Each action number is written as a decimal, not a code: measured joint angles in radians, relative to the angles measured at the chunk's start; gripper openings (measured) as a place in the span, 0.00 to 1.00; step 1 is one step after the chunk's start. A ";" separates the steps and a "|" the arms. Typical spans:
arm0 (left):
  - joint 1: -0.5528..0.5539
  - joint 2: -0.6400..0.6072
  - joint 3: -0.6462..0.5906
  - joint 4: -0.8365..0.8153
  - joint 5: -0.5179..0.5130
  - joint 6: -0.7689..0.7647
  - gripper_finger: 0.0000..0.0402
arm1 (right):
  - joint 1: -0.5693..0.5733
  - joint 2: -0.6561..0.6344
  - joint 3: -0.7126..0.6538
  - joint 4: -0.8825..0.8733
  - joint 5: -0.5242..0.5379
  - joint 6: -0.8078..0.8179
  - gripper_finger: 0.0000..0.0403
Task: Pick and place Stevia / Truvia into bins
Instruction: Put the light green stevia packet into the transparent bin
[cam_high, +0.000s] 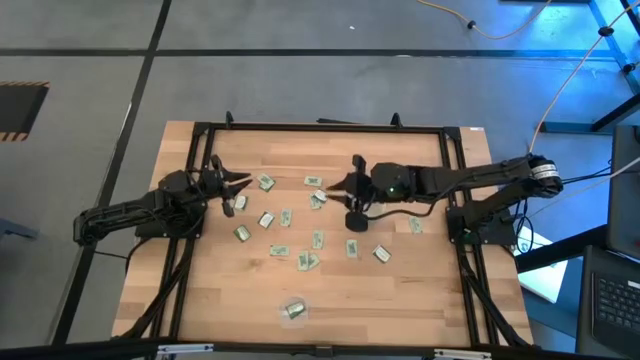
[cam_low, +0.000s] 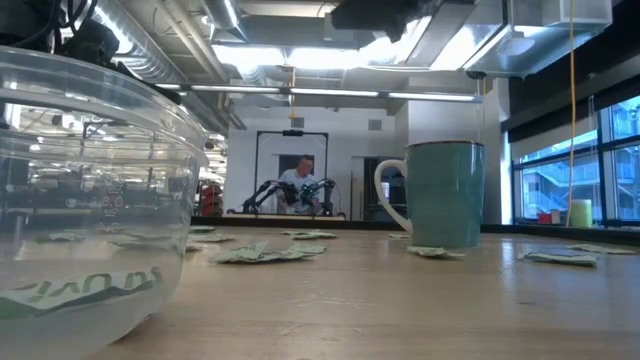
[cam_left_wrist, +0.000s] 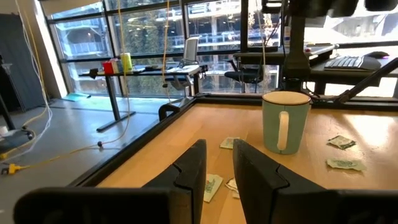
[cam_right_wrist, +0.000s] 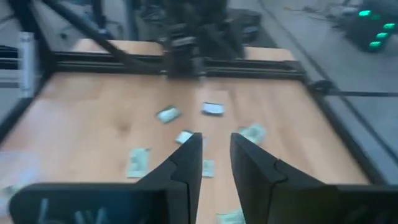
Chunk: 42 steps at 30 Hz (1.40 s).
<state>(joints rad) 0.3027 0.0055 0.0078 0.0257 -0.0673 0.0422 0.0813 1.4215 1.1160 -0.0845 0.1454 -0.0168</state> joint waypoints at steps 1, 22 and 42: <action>0.000 0.000 0.000 0.001 0.004 -0.003 0.19 | 0.015 0.004 0.000 0.000 -0.010 0.009 0.22; 0.000 0.000 0.000 -0.009 0.071 -0.003 0.19 | 0.195 0.256 0.000 0.071 -0.015 0.010 0.22; 0.000 0.000 0.000 -0.013 0.068 -0.029 0.19 | 0.163 0.570 0.001 0.367 -0.016 -0.067 0.14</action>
<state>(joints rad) 0.3027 0.0055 0.0082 0.0124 0.0010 0.0136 0.2447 1.9919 1.1168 0.2821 0.1290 -0.0836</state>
